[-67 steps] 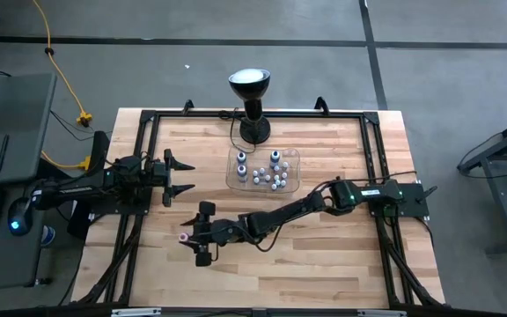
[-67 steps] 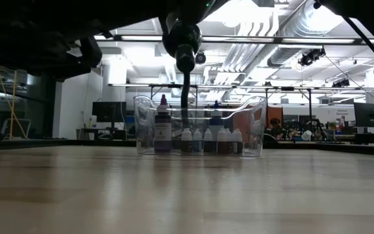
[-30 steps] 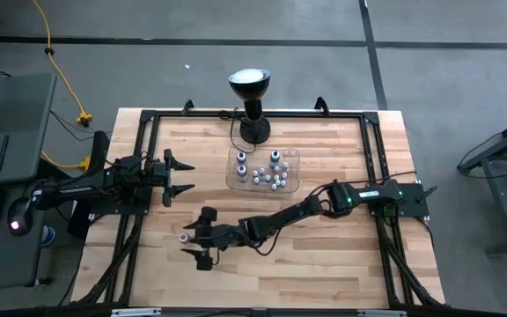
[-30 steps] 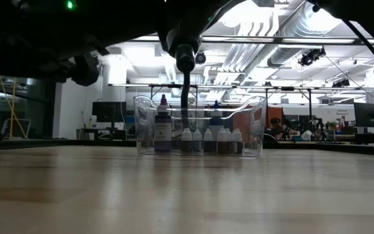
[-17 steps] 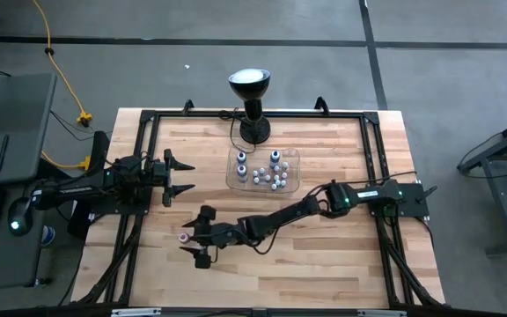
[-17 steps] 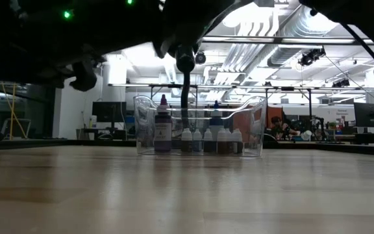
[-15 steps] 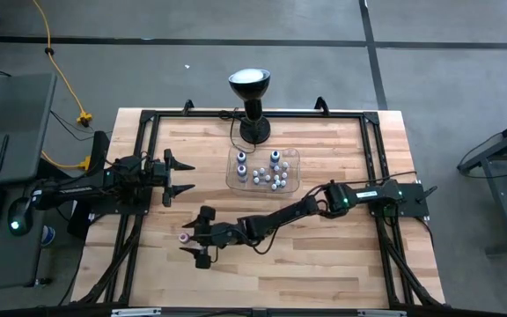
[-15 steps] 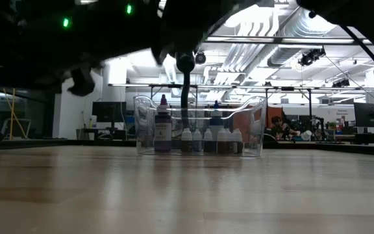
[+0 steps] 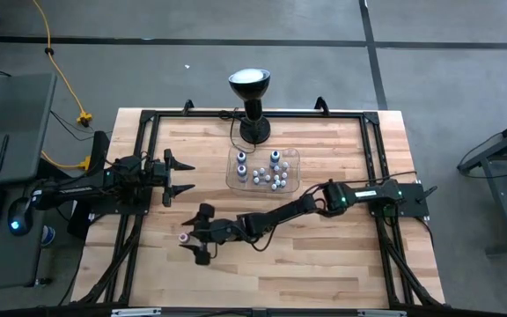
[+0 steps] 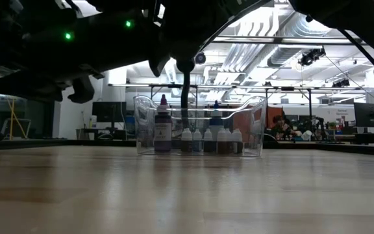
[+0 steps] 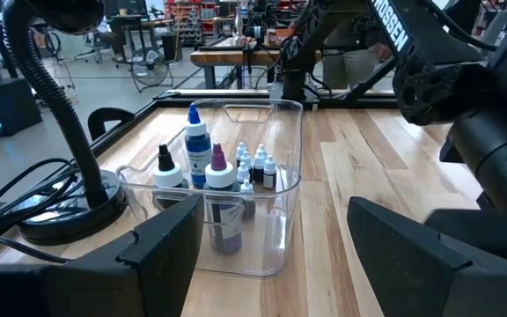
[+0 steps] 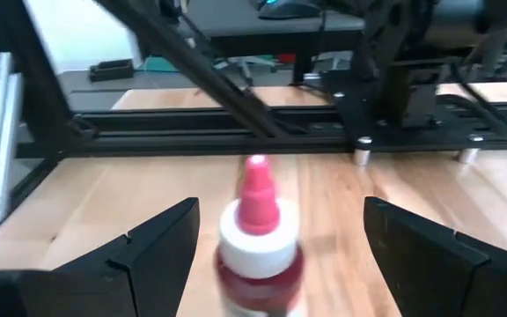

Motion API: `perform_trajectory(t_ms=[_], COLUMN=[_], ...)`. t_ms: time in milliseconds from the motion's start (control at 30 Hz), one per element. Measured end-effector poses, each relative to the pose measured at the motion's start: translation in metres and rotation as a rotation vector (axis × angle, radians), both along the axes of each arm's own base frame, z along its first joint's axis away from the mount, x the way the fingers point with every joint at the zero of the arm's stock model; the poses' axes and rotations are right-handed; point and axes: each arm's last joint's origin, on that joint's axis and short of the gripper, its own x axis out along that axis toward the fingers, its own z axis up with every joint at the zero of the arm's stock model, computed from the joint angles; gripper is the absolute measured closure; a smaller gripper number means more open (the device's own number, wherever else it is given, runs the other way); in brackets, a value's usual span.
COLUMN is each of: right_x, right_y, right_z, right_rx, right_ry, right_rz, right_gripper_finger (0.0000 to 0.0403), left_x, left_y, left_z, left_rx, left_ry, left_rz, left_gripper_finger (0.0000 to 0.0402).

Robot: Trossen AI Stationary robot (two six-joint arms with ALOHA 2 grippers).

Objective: Pick & Place food coloring
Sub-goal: Put the large pink food coloring bottle into the transparent bin

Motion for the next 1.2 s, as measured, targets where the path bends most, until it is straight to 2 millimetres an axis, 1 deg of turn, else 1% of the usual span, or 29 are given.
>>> perform_trajectory(t_ms=[300, 633, 933, 1200], right_x=[-0.0001, 0.0001, -0.0002, -0.0003], right_y=[0.0016, 0.0010, 0.0003, 0.0000], right_z=[0.0000, 0.0001, -0.0003, -0.0009], right_rx=[-0.023, -0.020, -0.022, -0.025], right_ry=[0.000, 0.001, 0.003, 0.007], right_rz=[0.064, 0.082, 0.069, 0.062], right_gripper_finger=[0.0098, 0.0156, 0.0182, 0.0213], left_x=[0.0000, 0.0000, 0.0000, 0.0000], left_y=[0.0000, 0.0000, 0.0000, 0.0000], left_z=[0.0000, 0.0000, 0.0000, 0.0000], left_rx=[0.000, 0.000, 0.000, 0.000], left_ry=[0.000, 0.000, 0.000, 0.000], left_rz=[0.000, 0.000, 0.000, 0.000], left_gripper_finger=[0.0124, 0.0124, 0.0124, 0.0124])
